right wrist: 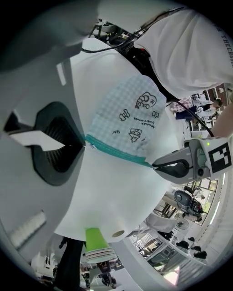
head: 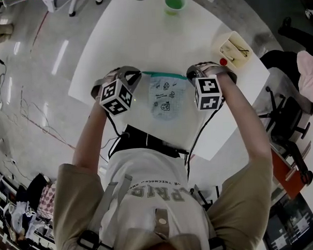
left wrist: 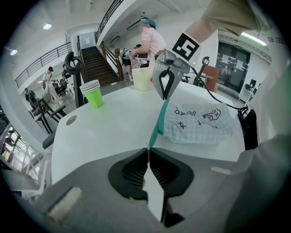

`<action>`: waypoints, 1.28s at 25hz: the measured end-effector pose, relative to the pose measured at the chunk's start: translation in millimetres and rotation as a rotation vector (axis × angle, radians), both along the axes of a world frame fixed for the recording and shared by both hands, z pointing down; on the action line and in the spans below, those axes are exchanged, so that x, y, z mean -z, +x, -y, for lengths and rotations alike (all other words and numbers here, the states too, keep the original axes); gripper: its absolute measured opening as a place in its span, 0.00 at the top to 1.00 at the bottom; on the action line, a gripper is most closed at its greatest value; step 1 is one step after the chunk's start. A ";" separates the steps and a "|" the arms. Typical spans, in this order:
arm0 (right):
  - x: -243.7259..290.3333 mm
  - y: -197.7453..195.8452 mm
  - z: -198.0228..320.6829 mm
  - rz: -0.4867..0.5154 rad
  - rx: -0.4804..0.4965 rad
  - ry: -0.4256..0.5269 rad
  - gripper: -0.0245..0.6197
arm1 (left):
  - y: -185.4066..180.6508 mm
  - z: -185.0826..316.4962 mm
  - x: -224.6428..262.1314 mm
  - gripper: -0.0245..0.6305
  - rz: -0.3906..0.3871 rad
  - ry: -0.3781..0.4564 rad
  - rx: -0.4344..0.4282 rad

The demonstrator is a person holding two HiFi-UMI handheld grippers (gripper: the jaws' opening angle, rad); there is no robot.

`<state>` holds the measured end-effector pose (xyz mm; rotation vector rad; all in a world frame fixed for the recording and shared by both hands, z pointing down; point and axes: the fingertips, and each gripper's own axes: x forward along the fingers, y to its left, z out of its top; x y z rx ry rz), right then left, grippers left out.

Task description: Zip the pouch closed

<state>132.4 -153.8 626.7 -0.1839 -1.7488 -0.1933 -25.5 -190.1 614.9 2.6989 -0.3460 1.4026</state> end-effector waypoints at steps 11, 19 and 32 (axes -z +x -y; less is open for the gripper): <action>-15.3 7.1 -0.3 -0.070 0.050 0.026 0.96 | 4.1 -1.0 -6.1 0.92 0.039 -0.006 -0.014; -17.8 8.1 1.5 -0.056 0.037 0.055 0.95 | 5.1 -0.7 -9.6 0.92 0.036 -0.015 0.006; -13.3 3.7 1.9 -0.015 -0.029 0.064 0.94 | 5.7 5.9 -9.7 0.91 0.047 0.021 0.039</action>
